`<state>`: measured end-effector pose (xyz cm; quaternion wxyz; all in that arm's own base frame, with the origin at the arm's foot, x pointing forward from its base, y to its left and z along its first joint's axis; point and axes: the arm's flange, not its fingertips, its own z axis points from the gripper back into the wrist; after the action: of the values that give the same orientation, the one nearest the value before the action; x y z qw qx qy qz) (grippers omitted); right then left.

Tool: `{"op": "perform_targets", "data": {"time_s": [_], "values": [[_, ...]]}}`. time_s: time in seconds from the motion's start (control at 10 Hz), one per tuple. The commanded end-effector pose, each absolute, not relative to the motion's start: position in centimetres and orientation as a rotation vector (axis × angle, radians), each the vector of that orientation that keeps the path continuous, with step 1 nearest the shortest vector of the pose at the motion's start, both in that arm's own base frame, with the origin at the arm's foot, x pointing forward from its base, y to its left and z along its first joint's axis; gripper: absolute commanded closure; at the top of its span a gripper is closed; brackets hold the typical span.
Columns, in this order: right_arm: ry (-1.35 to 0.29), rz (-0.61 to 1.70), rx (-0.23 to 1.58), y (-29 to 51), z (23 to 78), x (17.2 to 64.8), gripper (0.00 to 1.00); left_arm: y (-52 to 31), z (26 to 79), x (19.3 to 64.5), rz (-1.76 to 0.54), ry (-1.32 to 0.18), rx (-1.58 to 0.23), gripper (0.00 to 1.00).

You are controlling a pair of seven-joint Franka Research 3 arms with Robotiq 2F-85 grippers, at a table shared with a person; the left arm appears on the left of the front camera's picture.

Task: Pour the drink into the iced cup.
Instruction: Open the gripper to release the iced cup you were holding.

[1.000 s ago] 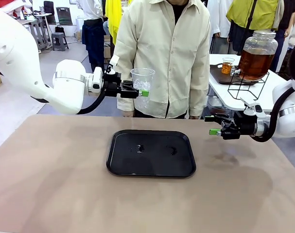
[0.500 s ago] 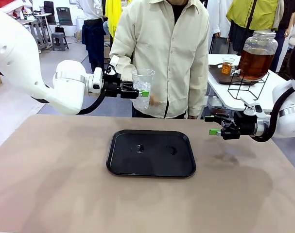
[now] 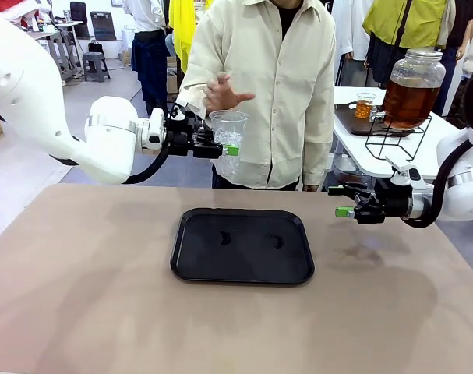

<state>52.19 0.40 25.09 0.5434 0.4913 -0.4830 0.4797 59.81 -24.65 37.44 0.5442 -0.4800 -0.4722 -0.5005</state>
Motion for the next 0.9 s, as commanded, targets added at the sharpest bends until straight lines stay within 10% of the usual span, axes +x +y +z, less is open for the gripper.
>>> {"op": "perform_targets", "data": {"time_s": [0.0,0.8], "values": [[-1.15,1.144,1.164,0.45,25.41,52.26,0.0,-24.71,37.81,59.67,-1.193,-1.125,-1.139,0.29],[-1.15,1.144,1.164,0.45,25.41,52.26,0.0,-24.71,37.81,59.67,-1.193,-1.125,-1.139,0.29]]}}
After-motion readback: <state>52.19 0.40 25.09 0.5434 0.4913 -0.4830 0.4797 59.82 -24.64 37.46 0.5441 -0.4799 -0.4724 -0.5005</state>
